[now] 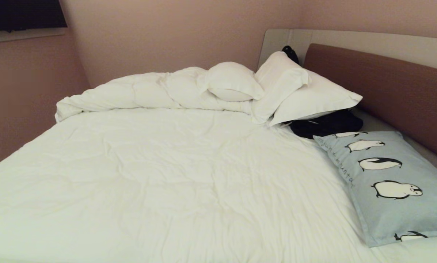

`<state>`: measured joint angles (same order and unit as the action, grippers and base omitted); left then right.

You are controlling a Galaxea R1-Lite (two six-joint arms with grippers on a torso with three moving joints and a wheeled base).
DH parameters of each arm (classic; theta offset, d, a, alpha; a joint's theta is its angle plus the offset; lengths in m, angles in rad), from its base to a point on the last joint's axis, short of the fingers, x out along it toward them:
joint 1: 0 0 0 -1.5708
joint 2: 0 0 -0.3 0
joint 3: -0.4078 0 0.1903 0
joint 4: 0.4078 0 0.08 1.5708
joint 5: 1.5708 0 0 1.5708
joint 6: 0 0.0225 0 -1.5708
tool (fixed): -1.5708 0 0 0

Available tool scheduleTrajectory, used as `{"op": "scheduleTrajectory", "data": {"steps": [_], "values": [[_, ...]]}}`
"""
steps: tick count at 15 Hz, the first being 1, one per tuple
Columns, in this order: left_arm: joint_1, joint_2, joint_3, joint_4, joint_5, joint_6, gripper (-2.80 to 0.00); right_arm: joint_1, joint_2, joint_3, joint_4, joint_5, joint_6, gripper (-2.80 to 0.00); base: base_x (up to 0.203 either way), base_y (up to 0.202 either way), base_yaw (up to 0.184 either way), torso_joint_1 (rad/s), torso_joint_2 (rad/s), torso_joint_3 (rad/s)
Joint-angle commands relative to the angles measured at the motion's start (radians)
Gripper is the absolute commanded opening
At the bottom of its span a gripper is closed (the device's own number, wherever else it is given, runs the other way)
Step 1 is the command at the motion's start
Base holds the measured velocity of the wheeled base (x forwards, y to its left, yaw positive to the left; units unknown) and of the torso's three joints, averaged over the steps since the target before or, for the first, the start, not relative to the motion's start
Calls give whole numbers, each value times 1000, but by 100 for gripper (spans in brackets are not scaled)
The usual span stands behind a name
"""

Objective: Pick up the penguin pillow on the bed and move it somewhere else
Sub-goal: Pick up the pillow

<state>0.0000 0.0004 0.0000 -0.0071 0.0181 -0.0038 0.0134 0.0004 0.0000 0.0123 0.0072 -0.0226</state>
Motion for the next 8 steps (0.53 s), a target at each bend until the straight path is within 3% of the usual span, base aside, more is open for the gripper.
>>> {"op": "scheduleTrajectory", "data": {"steps": [1,8], "values": [[0,0,0,-1,0,-1,-280,0,0,0,0,0,0,-280,0,0,0,0,0,0],[0,0,0,-1,0,-1,-280,0,0,0,-2,3,-11,-280,0,0,0,0,0,0]]}}
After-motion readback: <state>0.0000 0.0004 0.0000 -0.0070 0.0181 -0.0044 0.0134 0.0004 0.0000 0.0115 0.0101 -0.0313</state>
